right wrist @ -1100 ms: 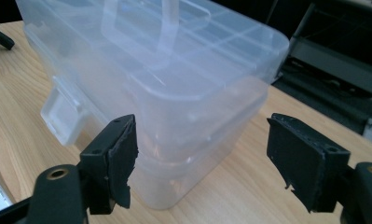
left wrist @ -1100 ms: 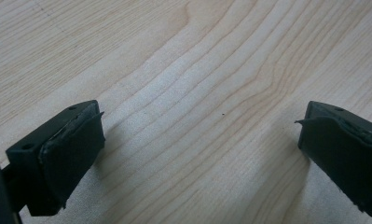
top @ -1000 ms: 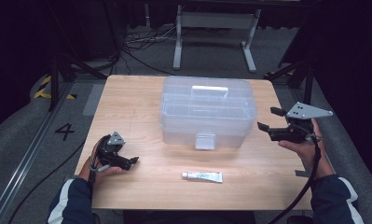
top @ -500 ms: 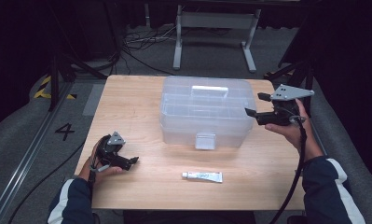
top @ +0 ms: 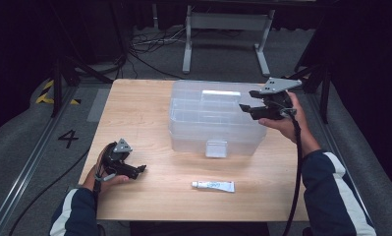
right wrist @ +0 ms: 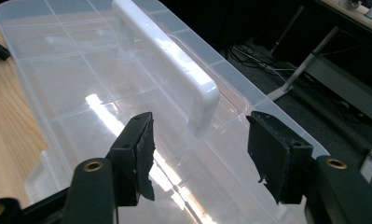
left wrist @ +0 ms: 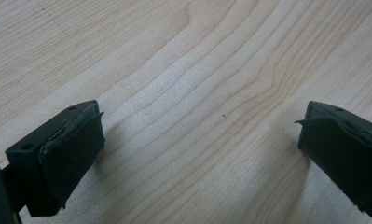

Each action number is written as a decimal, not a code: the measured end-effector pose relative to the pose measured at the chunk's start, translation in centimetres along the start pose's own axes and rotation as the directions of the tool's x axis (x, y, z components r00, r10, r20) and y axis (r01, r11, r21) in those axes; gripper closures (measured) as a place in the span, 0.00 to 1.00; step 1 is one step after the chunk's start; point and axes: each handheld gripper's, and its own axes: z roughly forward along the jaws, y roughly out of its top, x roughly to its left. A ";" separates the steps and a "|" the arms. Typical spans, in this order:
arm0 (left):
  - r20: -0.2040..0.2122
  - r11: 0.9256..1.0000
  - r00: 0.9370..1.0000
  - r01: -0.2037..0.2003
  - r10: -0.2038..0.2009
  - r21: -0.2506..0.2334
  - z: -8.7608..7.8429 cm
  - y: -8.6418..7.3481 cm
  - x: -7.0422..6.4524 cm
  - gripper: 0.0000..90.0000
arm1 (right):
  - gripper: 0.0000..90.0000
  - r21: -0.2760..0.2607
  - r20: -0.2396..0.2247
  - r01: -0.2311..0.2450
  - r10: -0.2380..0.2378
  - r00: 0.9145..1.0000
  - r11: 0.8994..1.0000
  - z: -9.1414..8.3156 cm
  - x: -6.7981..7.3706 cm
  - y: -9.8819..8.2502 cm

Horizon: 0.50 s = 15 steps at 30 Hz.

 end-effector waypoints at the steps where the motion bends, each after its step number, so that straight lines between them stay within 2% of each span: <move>1: -0.001 1.000 1.000 0.001 -0.001 0.000 0.0 0.0 0.0 0.01 | 0.47 0.007 -0.005 -0.001 0.001 1.000 1.000 0.3 0.0 0.1; 8: -0.003 1.000 1.000 0.001 -0.001 0.000 0.0 0.0 0.0 0.01 | 0.50 0.070 0.003 -0.002 0.002 1.000 0.998 2.2 -0.3 1.2; 10: -0.003 1.000 1.000 0.001 -0.001 0.000 0.0 0.0 0.0 0.01 | 0.54 0.076 -0.013 -0.013 0.014 1.000 0.997 2.5 -0.5 1.5; 15: -0.003 1.000 1.000 0.001 -0.001 0.000 0.0 0.0 0.0 0.01 | 0.59 0.093 0.007 -0.001 0.001 1.000 0.996 3.2 -0.6 1.9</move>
